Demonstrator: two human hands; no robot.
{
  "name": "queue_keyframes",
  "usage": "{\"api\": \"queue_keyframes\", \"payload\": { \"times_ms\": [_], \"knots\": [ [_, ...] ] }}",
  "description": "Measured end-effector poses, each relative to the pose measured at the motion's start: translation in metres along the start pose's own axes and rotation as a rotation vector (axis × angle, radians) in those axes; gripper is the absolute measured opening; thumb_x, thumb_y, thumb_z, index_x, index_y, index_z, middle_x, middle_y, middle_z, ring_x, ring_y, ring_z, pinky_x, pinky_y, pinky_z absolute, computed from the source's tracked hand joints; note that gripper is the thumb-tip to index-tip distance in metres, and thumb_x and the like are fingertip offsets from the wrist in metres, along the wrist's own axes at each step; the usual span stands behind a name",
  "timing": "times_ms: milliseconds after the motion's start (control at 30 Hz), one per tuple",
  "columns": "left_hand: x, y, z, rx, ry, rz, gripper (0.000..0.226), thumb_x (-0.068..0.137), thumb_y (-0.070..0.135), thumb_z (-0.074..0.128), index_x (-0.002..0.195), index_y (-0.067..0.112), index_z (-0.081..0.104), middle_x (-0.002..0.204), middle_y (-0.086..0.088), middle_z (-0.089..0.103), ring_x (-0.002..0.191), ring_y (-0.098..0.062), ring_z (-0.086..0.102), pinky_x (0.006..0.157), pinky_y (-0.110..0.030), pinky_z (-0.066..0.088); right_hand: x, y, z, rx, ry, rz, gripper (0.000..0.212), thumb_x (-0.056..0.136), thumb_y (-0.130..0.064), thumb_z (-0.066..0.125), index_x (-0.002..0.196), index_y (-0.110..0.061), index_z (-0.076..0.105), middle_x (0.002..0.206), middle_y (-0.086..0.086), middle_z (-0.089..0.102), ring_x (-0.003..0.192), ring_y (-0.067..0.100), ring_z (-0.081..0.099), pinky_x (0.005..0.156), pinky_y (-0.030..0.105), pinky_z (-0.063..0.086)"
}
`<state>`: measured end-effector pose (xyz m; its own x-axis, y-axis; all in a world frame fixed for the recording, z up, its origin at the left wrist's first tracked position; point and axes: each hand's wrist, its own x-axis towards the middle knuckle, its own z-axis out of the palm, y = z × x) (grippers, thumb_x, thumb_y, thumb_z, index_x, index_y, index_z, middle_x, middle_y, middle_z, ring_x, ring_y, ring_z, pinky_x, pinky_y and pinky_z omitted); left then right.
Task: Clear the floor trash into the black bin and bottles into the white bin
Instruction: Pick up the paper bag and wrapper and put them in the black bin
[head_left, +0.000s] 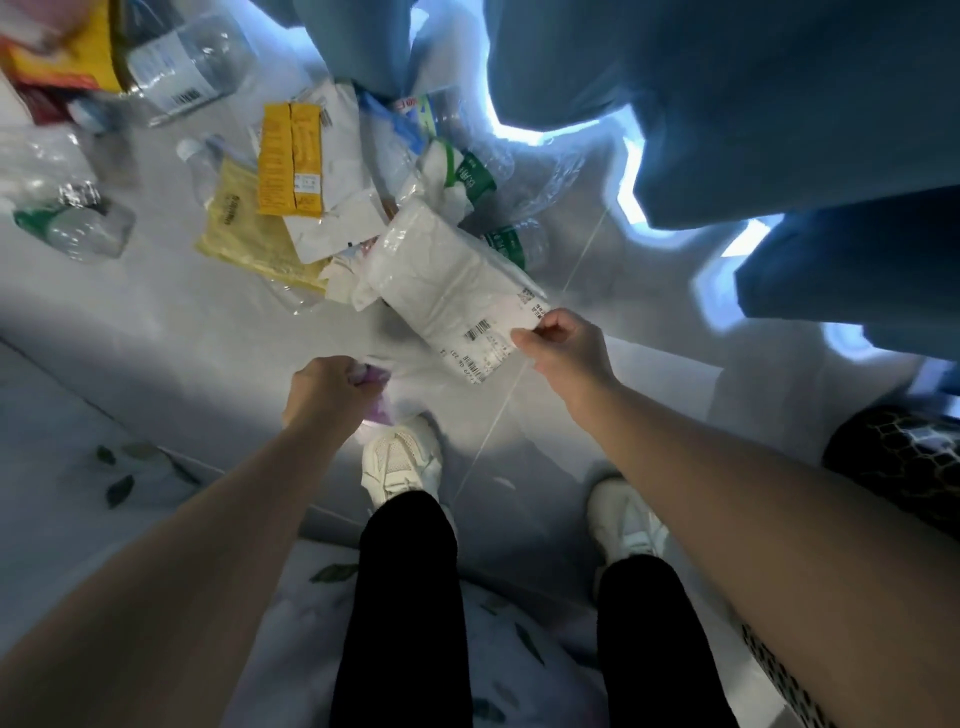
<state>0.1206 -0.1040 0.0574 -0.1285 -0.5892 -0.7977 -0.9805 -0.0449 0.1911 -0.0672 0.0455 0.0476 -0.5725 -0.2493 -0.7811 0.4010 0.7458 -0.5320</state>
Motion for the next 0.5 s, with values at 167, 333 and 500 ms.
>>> {"api": "queue_keyframes", "payload": {
  "times_ms": [167,333,500],
  "knots": [
    [-0.046,0.041,-0.014,-0.183,-0.097,0.076,0.036,0.066,0.048,0.074,0.071,0.012,0.071,0.071,-0.006,0.072,0.075,-0.026,0.071,0.078,-0.039,0.057,-0.042,-0.009,-0.060,0.042,0.123,0.054,0.028,0.075,-0.020,0.078,0.061,-0.022,0.054,0.060,-0.008,0.056,0.063,0.014,0.051,0.069,0.038,0.049],
    [-0.096,0.091,-0.017,-0.238,-0.200,0.095,0.007,0.079,0.015,0.075,0.076,0.013,0.070,0.046,0.012,0.063,0.045,0.002,0.062,0.048,-0.011,0.050,-0.081,-0.009,-0.108,0.123,0.220,0.124,0.026,0.079,-0.021,0.075,0.065,-0.021,0.053,0.065,-0.001,0.059,0.066,0.015,0.053,0.069,0.035,0.050],
    [-0.142,0.129,-0.005,-0.035,-0.193,0.224,0.027,0.082,0.028,0.072,0.098,0.007,0.073,0.090,-0.012,0.073,0.080,-0.023,0.066,0.075,-0.031,0.052,-0.109,0.004,-0.145,0.273,0.298,0.169,0.027,0.081,-0.020,0.074,0.069,-0.018,0.051,0.071,0.005,0.059,0.066,0.017,0.050,0.065,0.033,0.048]
  ]
}}
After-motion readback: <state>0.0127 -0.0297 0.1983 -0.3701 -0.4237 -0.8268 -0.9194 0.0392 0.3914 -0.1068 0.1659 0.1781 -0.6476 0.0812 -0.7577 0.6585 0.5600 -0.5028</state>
